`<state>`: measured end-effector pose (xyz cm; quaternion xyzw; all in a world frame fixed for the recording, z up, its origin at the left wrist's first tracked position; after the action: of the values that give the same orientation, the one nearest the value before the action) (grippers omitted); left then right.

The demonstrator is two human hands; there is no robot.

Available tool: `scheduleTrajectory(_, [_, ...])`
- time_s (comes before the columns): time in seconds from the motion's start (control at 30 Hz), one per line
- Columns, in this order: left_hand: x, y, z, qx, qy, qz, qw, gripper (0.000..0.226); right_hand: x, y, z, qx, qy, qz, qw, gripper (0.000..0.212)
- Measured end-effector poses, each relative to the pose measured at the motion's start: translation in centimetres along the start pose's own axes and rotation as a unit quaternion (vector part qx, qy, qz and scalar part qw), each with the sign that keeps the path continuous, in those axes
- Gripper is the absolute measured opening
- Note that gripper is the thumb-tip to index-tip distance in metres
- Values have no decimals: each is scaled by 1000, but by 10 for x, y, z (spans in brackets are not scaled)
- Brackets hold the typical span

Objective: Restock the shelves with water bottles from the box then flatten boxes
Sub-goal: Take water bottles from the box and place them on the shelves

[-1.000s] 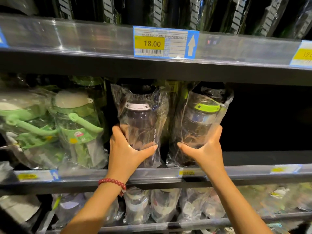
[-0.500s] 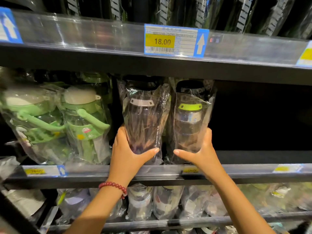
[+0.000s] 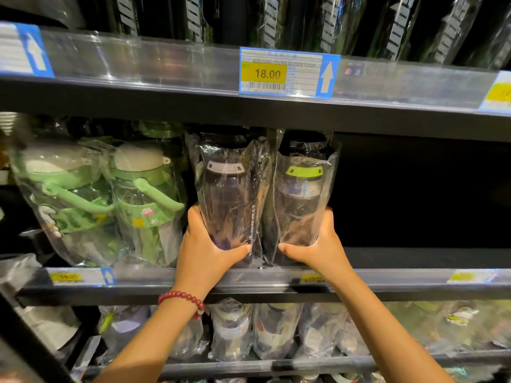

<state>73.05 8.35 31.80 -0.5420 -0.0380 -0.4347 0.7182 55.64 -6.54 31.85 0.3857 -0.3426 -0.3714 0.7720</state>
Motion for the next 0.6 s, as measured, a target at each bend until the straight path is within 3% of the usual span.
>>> scheduleTrajectory(0.23, [0, 6, 5, 7, 1, 18, 1000, 104, 2, 4, -11, 55, 2, 0, 998, 78])
scheduleTrajectory(0.6, [1, 5, 5, 2, 2, 15, 1000, 97, 9, 6, -10, 97, 3, 14, 995, 74])
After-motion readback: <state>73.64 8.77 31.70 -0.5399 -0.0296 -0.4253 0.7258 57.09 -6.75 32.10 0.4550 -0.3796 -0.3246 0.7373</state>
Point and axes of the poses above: each hand's wrist, its own x-axis towards the middle knuckle, its own z-axis out of the back of the hand, y = z × x, the point moved 7 cm from there along x, towards the middle knuckle, and after that the axes turned 5 degrees about -z, right-handed, at the moved point
